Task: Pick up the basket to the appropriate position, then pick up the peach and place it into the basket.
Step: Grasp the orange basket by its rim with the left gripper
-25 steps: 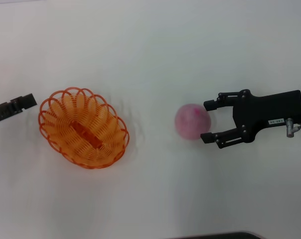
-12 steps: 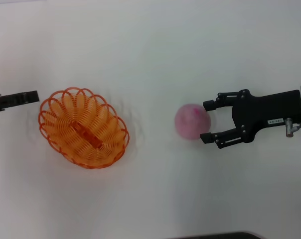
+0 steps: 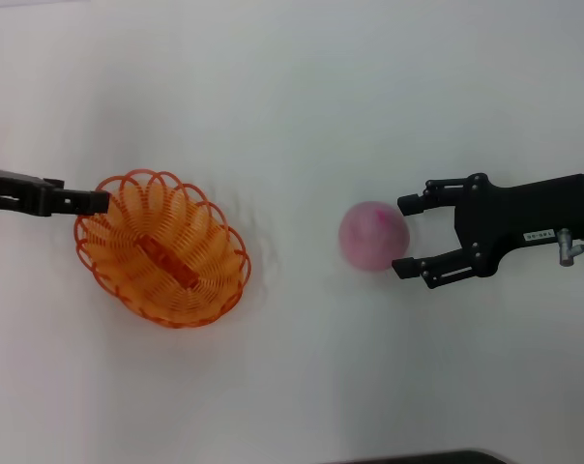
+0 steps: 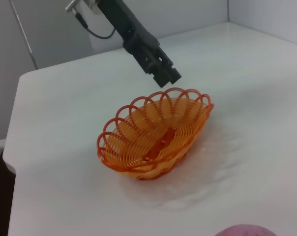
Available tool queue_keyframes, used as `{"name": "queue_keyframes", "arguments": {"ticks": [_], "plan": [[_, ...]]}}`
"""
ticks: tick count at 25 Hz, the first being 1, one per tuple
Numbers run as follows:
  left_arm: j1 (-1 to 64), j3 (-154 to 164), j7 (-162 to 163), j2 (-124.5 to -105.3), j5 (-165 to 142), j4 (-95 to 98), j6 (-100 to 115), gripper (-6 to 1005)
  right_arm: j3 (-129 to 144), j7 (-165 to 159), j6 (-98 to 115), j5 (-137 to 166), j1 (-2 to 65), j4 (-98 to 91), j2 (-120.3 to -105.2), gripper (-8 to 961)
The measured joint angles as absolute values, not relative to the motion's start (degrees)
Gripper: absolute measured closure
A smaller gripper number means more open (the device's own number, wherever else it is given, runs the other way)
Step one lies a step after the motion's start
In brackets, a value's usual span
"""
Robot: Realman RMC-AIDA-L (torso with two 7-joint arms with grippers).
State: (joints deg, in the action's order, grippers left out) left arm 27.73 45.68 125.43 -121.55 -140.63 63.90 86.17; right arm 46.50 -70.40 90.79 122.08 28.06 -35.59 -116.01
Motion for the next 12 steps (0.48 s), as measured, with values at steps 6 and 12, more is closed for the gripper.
{"name": "queue_keyframes", "arguments": {"ticks": [6, 12], "plan": [[31.07, 49.84, 126.06, -121.78, -145.33, 65.08, 84.83, 253, 46.50, -70.40, 90.66, 122.56, 28.24, -35.59, -116.05, 57], [33.67, 52.46, 126.58, -122.03, -149.19, 64.15, 84.26, 257, 46.47, -70.41, 90.57, 123.40, 28.57, -35.59, -116.19, 57]]}}
